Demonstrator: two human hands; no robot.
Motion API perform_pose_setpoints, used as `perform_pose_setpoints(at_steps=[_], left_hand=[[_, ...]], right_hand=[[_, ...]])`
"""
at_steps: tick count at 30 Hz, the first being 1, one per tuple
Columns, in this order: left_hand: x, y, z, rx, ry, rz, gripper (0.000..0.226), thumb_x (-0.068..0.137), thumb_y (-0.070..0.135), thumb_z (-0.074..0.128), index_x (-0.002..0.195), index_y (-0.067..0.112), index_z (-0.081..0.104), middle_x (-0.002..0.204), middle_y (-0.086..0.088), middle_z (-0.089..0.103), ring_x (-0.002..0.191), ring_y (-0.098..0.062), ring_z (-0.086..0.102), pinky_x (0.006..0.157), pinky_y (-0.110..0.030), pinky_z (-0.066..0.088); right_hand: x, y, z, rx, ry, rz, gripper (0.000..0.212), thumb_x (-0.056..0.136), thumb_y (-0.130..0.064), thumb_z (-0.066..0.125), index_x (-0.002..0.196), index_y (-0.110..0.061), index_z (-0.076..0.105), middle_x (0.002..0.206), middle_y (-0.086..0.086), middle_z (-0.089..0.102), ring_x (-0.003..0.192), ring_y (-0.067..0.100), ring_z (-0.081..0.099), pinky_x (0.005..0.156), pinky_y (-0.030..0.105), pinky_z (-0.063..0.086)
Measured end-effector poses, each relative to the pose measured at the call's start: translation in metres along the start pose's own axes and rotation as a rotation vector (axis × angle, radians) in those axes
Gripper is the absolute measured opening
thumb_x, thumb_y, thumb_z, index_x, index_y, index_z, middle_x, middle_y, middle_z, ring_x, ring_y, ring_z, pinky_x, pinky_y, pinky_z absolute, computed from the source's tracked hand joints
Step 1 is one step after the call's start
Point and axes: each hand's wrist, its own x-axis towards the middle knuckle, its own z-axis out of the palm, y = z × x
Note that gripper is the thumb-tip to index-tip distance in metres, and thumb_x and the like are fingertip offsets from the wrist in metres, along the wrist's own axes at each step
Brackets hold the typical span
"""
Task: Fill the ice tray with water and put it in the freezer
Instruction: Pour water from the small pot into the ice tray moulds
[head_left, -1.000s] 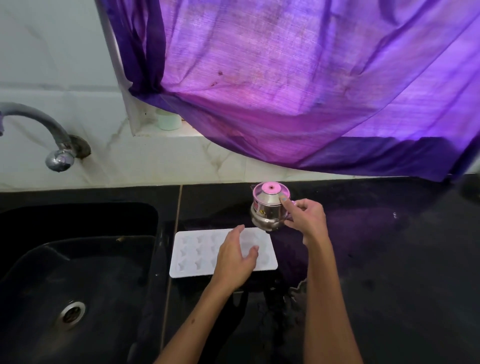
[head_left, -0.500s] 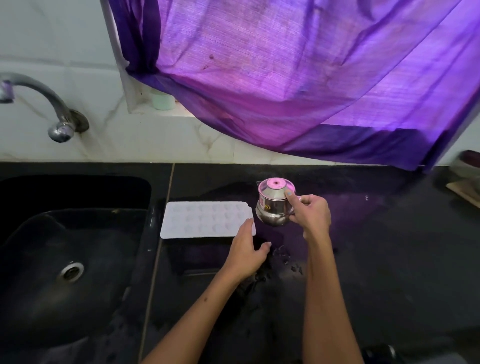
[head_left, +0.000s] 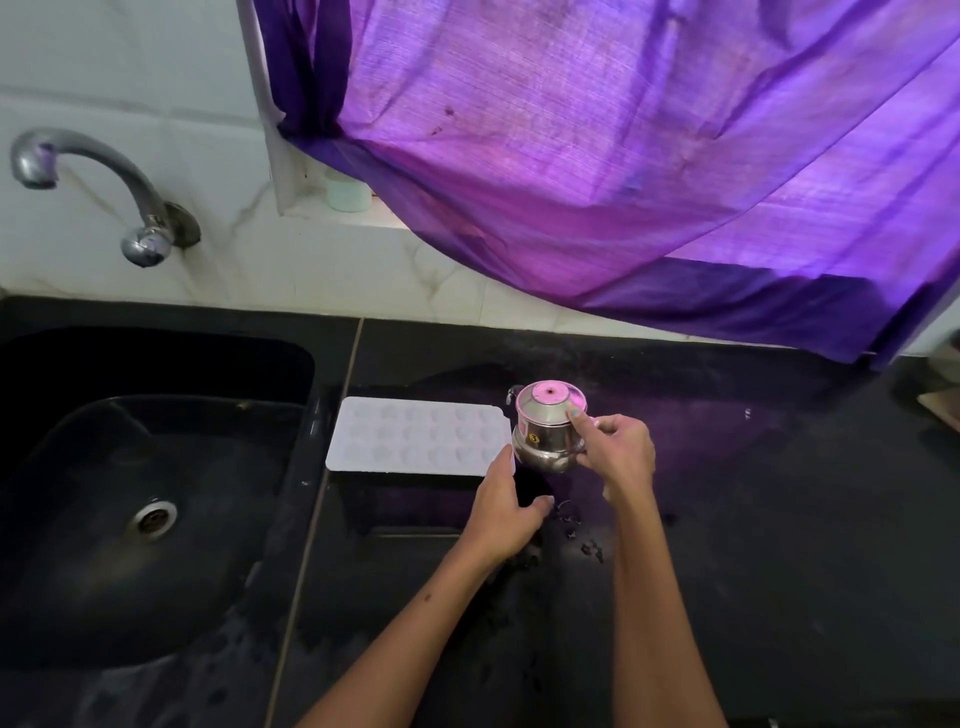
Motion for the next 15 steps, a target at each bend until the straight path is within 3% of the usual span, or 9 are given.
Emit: perform_pose_setpoints(at_steps=[5,9,12,15], left_hand=[[0.015,-0.009,0.01,-0.051,0.025,-0.008,0.061,0.077,0.012,0.071,0.122,0.036,0.037,0.107,0.031,0.044,0.095,0.027,0.039,0.073,0.009,0.028],[0.024,-0.017,0.02,-0.118,0.049,-0.017,0.06,0.075,0.006,0.071,0.119,0.032,0.04,0.116,0.018,0.051,0.103,0.014,0.043,0.08,0.005,0.03],[0.027,-0.019,0.025,-0.15,0.061,-0.004,0.063,0.074,0.005,0.072,0.126,0.026,0.043,0.122,0.012,0.055,0.112,0.0,0.05,0.091,-0.009,0.035],[0.028,-0.018,0.026,-0.148,0.068,0.006,0.063,0.074,0.006,0.071,0.127,0.025,0.044,0.122,0.012,0.054,0.113,-0.001,0.049,0.088,-0.006,0.034]], right_hand=[[0.014,0.004,0.007,-0.074,-0.016,-0.023,0.034,0.082,-0.047,0.07,0.069,-0.016,0.065,0.077,0.003,0.073,0.083,0.028,0.07,0.088,0.045,0.053],[0.022,0.005,0.01,-0.121,-0.039,-0.031,0.033,0.083,-0.047,0.068,0.073,-0.015,0.066,0.08,0.005,0.073,0.084,0.027,0.071,0.088,0.042,0.053],[0.026,0.004,0.01,-0.173,-0.04,-0.05,0.032,0.084,-0.049,0.067,0.07,-0.02,0.063,0.082,0.005,0.074,0.087,0.027,0.07,0.089,0.041,0.052],[0.03,0.002,0.011,-0.201,-0.05,-0.062,0.031,0.084,-0.049,0.066,0.069,-0.022,0.062,0.083,0.005,0.074,0.088,0.026,0.07,0.089,0.042,0.051]])
